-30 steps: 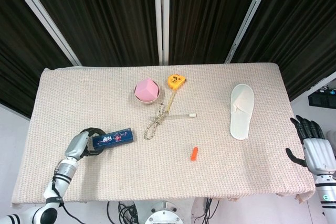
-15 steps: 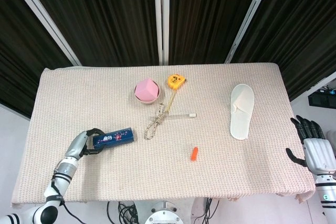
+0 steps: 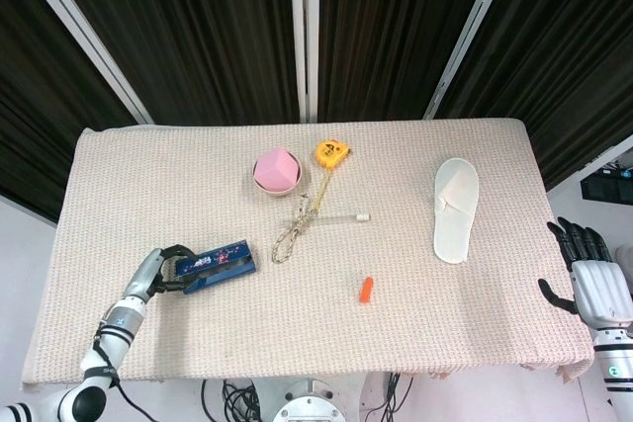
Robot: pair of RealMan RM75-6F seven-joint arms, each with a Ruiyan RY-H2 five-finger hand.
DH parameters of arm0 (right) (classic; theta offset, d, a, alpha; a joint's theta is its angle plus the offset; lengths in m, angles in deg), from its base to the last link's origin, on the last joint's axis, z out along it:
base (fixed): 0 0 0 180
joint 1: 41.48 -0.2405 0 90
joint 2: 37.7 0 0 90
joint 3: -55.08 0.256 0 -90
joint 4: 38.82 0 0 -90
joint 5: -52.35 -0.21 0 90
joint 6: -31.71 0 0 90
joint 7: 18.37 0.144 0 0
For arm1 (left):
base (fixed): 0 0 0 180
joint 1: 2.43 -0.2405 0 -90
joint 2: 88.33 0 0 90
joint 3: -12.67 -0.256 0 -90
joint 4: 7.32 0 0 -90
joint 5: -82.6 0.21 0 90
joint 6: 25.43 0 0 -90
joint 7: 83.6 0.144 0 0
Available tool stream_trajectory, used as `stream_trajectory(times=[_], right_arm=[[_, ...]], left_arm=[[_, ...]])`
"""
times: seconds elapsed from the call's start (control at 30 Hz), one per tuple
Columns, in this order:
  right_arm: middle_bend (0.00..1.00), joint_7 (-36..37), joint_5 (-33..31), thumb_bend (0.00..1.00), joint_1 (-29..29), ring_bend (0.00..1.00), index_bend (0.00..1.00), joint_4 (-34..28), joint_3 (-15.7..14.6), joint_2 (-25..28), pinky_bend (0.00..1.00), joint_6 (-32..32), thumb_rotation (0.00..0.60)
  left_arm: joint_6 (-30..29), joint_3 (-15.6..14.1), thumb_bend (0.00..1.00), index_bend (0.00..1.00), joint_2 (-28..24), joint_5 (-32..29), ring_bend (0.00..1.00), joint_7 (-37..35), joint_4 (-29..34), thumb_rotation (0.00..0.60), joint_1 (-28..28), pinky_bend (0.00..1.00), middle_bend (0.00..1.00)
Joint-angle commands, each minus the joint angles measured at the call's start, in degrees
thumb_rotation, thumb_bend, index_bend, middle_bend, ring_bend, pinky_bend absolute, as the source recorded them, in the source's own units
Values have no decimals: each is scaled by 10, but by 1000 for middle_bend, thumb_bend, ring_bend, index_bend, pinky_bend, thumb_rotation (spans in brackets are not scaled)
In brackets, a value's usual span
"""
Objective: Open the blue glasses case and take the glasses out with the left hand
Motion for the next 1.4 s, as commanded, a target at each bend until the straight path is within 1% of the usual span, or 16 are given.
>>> stream_trajectory(times=[0.03,0.1,0.17,0.27,0.37,0.5,0.63,0.8,0.87,1.0,1.13,1.23,1.3,1.4], right_arm=[[0,0,0,244,0,0,0,0,0,0,0,0,600],[0,-1,0,244,0,0,0,-1,0,0,0,0,600],[0,-2,0,244,-1,0,0,-1,0,0,0,-2,600],[0,-2,-1,244,-1,0,0,-1,-1,0,0,-3,600],[0,-3,0,244,-2,0,0,-1,-1,0,0,-4,600],[0,-2,1,245,-2,0,0,-2,-1,1,0,-4,600],[0,-1,0,250,-3,0,0,-1,-2,1,0,-7,600],[0,1,1,260,-3,0,0,-2,-2,2,0,-6,600],[0,1,1,266,-3,0,0,-2,-2,2,0,-6,600],[0,3,0,271,-3,0,0,-1,-1,2,0,-6,600],[0,7,-1,268,-2,0,0,2,-1,1,0,-4,600],[0,9,-1,271,-2,0,0,4,0,0,0,-5,600],[0,9,-1,269,-3,0,0,6,-1,0,0,-6,600],[0,8,-1,272,-3,0,0,7,-1,-2,0,-7,600]], left_arm=[[1,3,410,506,0,-14,212,4,0,600,2,140,547],[-1,6,409,502,2,-37,212,14,1,600,4,145,539],[-6,10,406,479,6,-60,192,28,2,600,7,151,484],[-18,15,402,403,11,-81,85,46,4,600,10,169,302],[-25,18,403,335,15,-98,41,63,4,600,14,194,159],[-36,22,404,278,23,-106,20,76,0,600,17,214,56],[-59,24,404,241,36,-95,2,89,-10,600,17,225,25],[-84,20,398,228,57,-77,0,115,-34,600,19,233,23],[-96,18,394,221,68,-67,0,129,-48,600,21,224,20],[-121,18,392,195,90,-37,0,143,-76,600,24,171,7],[-171,23,391,168,107,28,0,131,-102,600,20,128,0],[-224,19,387,160,114,96,0,121,-129,600,15,95,0],[-255,13,382,157,116,138,0,122,-147,600,12,81,0],[-271,-4,371,154,108,185,0,110,-154,600,10,72,0]])
